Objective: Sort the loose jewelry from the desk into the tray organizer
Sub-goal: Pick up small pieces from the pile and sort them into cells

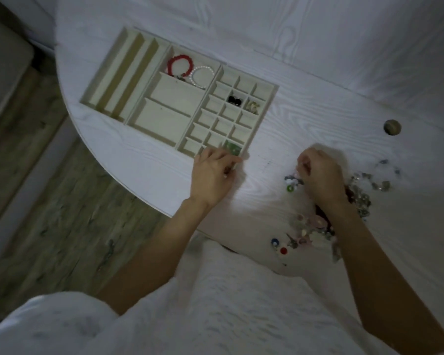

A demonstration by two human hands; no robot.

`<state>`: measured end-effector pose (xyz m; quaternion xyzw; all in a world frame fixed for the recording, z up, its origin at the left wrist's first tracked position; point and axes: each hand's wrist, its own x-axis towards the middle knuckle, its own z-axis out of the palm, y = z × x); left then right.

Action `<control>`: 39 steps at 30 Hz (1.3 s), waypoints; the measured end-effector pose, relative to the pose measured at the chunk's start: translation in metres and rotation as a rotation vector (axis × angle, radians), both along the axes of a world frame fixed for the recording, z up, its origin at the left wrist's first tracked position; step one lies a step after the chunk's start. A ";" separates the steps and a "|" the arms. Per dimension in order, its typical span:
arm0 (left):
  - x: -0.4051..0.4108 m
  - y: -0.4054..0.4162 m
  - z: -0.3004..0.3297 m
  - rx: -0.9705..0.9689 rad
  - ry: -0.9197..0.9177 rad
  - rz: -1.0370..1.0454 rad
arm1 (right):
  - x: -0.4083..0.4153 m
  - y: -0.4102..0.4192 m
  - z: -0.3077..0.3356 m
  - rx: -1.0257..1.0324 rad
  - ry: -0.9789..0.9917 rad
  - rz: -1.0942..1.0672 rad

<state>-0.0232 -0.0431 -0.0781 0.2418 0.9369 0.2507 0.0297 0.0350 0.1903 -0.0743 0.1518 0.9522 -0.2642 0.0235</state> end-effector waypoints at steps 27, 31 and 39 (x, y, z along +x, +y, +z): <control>-0.068 -0.007 0.000 0.022 -0.065 0.123 | -0.112 -0.045 0.036 -0.483 -0.128 0.016; -0.071 -0.004 -0.004 0.011 -0.086 0.100 | -0.097 -0.040 0.023 -0.365 -0.129 0.067; -0.063 0.021 0.008 0.130 -0.021 -0.072 | -0.072 -0.033 0.027 -0.392 -0.101 0.154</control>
